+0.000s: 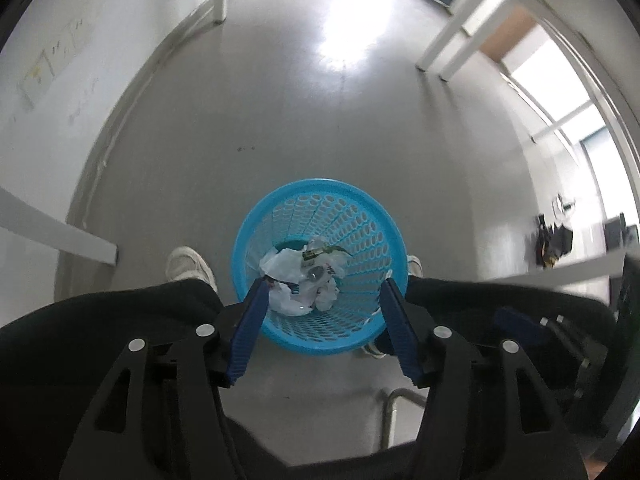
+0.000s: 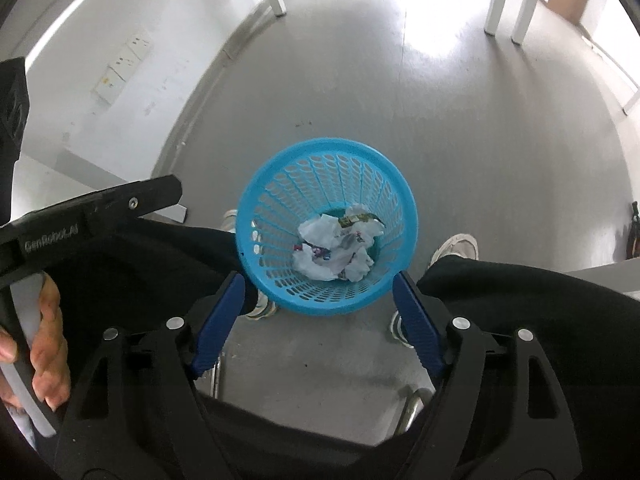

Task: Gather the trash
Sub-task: 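Raise both tools back over the table toward the blue and clear bags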

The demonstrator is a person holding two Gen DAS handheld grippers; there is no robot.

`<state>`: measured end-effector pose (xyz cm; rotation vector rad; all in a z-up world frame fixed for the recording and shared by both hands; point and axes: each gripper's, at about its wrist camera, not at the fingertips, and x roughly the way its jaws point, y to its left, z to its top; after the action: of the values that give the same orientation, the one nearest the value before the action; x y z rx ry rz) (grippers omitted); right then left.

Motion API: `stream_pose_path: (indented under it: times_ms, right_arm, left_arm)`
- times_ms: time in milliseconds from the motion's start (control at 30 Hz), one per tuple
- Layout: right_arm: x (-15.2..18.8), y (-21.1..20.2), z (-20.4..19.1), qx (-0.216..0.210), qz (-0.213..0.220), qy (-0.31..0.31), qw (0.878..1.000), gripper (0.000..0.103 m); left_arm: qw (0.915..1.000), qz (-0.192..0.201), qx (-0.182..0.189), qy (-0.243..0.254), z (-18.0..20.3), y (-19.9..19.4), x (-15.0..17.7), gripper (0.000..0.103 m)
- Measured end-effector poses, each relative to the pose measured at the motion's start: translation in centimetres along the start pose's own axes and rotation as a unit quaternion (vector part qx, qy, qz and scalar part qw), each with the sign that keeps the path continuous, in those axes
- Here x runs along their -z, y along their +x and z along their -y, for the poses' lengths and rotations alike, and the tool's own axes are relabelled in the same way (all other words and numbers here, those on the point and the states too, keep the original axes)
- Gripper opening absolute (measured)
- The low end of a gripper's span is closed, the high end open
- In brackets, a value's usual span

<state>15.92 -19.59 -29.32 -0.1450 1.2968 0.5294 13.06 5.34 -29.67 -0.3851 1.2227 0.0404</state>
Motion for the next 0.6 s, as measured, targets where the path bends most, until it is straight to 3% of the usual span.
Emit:
stream_pose_path:
  times_ms: [100, 300, 533, 600]
  right_arm:
    - [1.0, -2.3, -0.6, 0.015, 0.019, -0.010, 1.000, 0.074]
    - [3.2, -6.8, -1.2, 0.004, 0.051, -0.020, 0.998, 0.075]
    - [5.7, -13.5, -2.0, -0.002, 0.115, -0.041, 0.993, 0.090]
    - [6.2, -15.3, -2.2, -0.002, 0.135, -0.044, 0.990, 0.093]
  left_arm:
    - [0.9994, 0.018, 0.007, 0.028, 0.4, -2.7, 1.5, 0.063]
    - [0.9954, 0.061, 0.009, 0.074, 1.1, -8.2, 3.7, 0.078]
    - [0.9861, 0.128, 0.019, 0.105, 1.9, -14.6, 6.2, 0.097]
    - [0.9829, 0.145, 0.021, 0.112, 2.3, -16.1, 6.7, 0.097]
